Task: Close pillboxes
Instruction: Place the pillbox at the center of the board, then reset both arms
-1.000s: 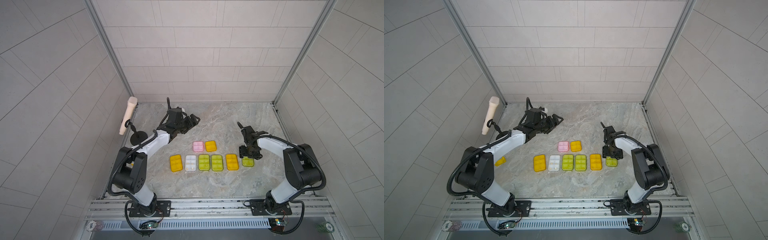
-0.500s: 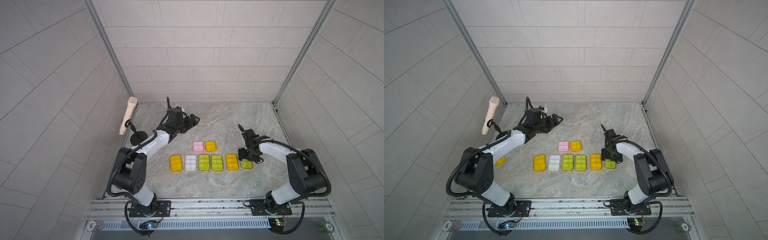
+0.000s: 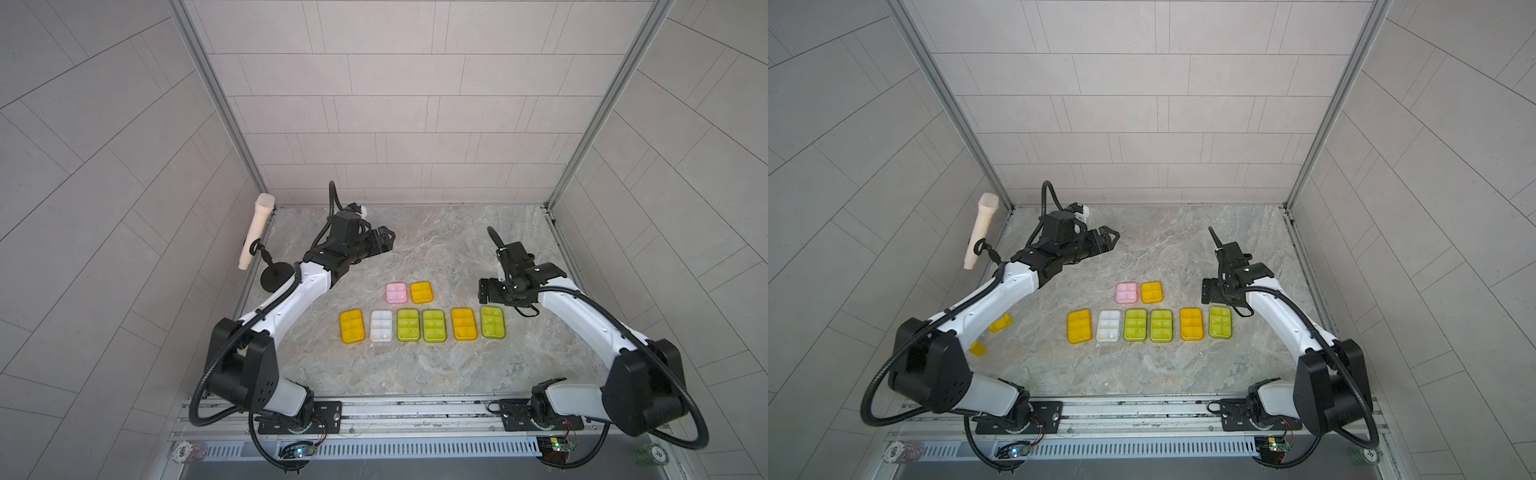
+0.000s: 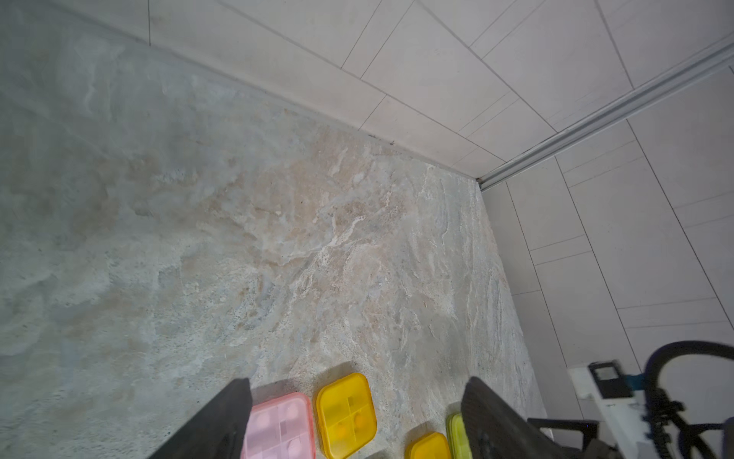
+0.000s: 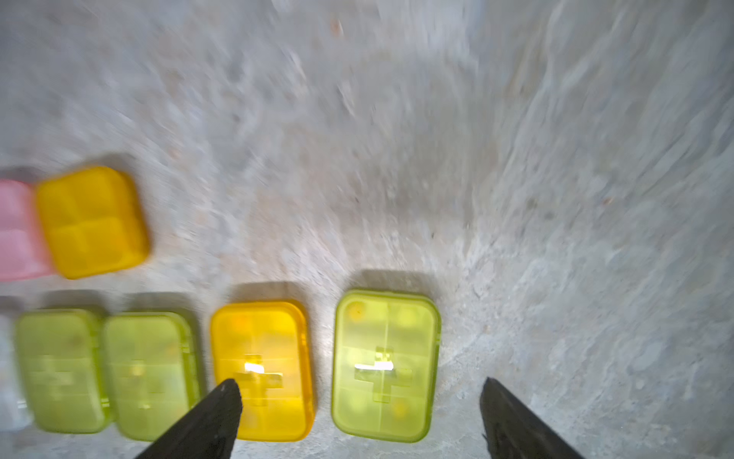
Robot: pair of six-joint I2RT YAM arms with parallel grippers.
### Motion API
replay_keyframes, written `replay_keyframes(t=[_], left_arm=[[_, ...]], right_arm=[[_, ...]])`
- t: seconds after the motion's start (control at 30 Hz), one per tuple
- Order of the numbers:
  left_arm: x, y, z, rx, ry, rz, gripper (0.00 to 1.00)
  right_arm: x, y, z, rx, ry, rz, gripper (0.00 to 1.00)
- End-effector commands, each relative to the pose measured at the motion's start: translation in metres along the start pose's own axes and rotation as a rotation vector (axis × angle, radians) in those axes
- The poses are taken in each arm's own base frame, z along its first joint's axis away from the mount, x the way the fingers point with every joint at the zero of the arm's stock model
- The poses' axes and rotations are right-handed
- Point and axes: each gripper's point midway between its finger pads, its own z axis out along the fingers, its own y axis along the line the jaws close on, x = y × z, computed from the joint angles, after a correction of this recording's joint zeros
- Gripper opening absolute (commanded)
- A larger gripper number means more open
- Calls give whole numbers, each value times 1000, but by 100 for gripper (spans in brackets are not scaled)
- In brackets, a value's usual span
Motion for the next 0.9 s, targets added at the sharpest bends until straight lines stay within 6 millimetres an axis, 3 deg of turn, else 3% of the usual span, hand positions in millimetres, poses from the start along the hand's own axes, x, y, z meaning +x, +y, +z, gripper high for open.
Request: replay_keyframes(t=[0.0,0.1,0.17,0.27,0.4,0.57,0.67,0.73,0.87], left_arm=[[-9,-10,-45,-66,-43,174,97],[9,1,-75,-222,-85,306,100],[18,20,-93,-360,-125,356,100],[31,44,-105,-437,-152,373,100],[39,80,-120,-558,-269,356,100],[51,112,-123,-642,-438,543,100],[62,141,-125,-654,-567,515,100],[68,150,-115,-572,-570,534,100],[70,184,-102,-647,-472,531,100]], right_arm=[[-34,12,-50,-12,-198,-62,99],[-59,18,-87,54,-385,-140,99],[-66,15,-96,111,-472,-117,99],[-70,20,-82,79,-542,-122,99],[-72,12,-67,141,-548,-115,99],[-82,-12,-52,171,-581,-57,99],[-91,-22,-46,92,-667,21,99],[-94,-25,-45,95,-693,8,99],[-94,-28,-40,96,-709,-39,100]])
